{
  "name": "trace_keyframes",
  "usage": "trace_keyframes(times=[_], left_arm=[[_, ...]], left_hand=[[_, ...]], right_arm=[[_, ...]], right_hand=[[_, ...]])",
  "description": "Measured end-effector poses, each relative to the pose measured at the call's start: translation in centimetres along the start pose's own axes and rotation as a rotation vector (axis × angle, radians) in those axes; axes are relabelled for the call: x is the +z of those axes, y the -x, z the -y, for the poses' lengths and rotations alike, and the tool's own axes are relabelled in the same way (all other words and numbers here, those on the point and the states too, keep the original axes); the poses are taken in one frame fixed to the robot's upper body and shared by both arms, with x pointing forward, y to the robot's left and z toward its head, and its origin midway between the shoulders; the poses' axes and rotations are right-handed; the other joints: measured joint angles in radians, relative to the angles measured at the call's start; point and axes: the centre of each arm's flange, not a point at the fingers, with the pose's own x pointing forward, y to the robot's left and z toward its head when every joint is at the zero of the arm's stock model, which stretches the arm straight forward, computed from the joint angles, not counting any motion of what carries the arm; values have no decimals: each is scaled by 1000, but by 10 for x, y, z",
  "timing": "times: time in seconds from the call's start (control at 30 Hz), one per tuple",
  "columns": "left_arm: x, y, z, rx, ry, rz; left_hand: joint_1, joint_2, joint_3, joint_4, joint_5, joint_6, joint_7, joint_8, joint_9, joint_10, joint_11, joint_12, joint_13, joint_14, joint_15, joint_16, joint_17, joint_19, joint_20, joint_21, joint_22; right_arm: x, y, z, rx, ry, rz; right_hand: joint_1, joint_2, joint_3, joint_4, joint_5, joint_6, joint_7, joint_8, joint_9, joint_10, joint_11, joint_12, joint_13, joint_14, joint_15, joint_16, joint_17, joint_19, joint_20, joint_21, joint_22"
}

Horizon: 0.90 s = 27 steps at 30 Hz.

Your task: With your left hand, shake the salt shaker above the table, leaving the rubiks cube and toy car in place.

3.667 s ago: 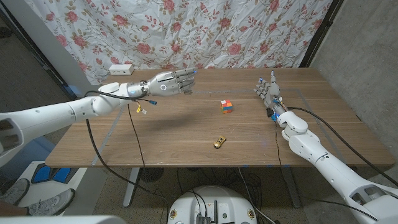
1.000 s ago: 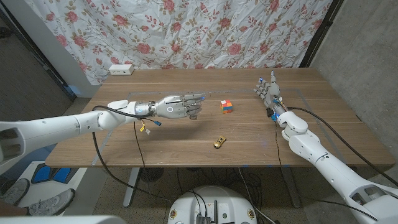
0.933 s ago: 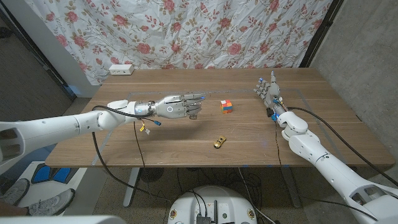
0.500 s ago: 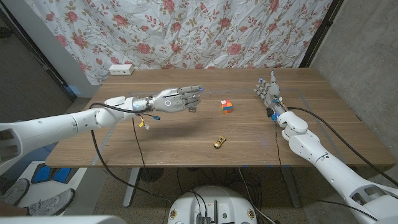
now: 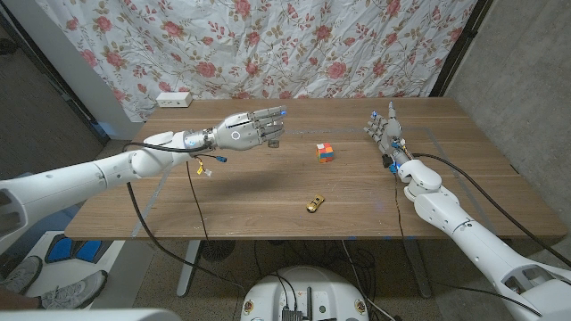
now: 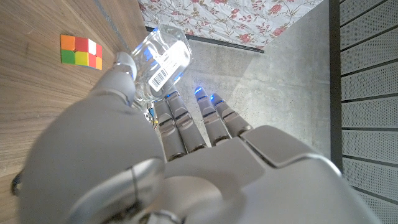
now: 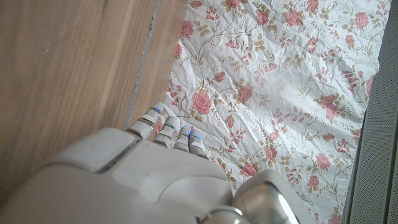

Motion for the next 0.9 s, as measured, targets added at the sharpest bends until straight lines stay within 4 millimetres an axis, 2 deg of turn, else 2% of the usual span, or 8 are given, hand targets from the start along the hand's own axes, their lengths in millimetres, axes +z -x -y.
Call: trace_keyframes(times=[0.9], left_arm=[[-2,-7,11,-11,147,-168]], left_hand=[[0,0,-14,11,-3,0,0,0,0,18,0,8,0,0,0,0,0,9,2,0,0]], right_arm=[[0,0,0,1,0,0]], right_hand=[[0,0,0,0,0,0,0,0,0,0,0,0,0,0,0,0,0,0,0,0,0]])
